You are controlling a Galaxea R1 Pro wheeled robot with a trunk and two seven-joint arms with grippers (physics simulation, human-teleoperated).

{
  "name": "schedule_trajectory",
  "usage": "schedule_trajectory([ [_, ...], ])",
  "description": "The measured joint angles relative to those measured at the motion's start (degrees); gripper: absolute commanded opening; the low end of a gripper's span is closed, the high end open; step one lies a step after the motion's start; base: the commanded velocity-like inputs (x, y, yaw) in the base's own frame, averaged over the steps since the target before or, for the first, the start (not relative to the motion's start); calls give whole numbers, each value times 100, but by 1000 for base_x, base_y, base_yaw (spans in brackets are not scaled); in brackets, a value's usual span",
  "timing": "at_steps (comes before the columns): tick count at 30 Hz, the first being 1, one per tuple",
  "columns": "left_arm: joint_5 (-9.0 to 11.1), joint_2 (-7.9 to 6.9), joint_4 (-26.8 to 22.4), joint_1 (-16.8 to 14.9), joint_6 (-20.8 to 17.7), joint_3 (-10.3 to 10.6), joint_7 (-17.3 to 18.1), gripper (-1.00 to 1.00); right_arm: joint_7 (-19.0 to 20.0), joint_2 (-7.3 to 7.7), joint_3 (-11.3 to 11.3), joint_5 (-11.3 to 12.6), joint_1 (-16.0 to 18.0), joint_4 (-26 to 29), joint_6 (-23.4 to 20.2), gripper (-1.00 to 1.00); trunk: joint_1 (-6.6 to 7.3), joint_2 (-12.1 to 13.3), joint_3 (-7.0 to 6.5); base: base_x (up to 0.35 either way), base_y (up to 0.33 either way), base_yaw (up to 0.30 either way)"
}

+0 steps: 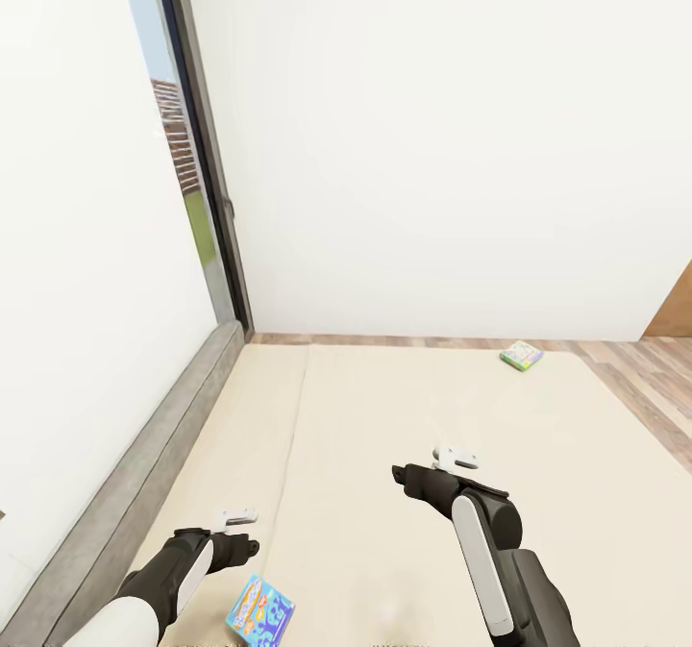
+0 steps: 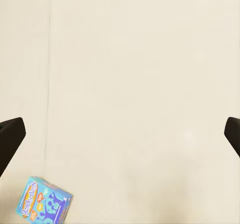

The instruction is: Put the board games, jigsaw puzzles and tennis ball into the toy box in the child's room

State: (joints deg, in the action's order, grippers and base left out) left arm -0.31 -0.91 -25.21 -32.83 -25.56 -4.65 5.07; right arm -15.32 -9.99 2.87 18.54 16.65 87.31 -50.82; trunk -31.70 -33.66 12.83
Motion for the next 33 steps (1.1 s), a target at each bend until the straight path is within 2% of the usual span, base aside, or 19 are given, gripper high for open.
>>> schedule_trajectory([
  [13,-1,0,0,-2,1,2,0,100,0,0,14,-5,-8,0,8,100,0,0,119,0,0,-46],
  [33,0,0,0,-2,0,7,0,100,0,0,4,1,-1,0,1,100,0,0,201,0,0,-9],
])
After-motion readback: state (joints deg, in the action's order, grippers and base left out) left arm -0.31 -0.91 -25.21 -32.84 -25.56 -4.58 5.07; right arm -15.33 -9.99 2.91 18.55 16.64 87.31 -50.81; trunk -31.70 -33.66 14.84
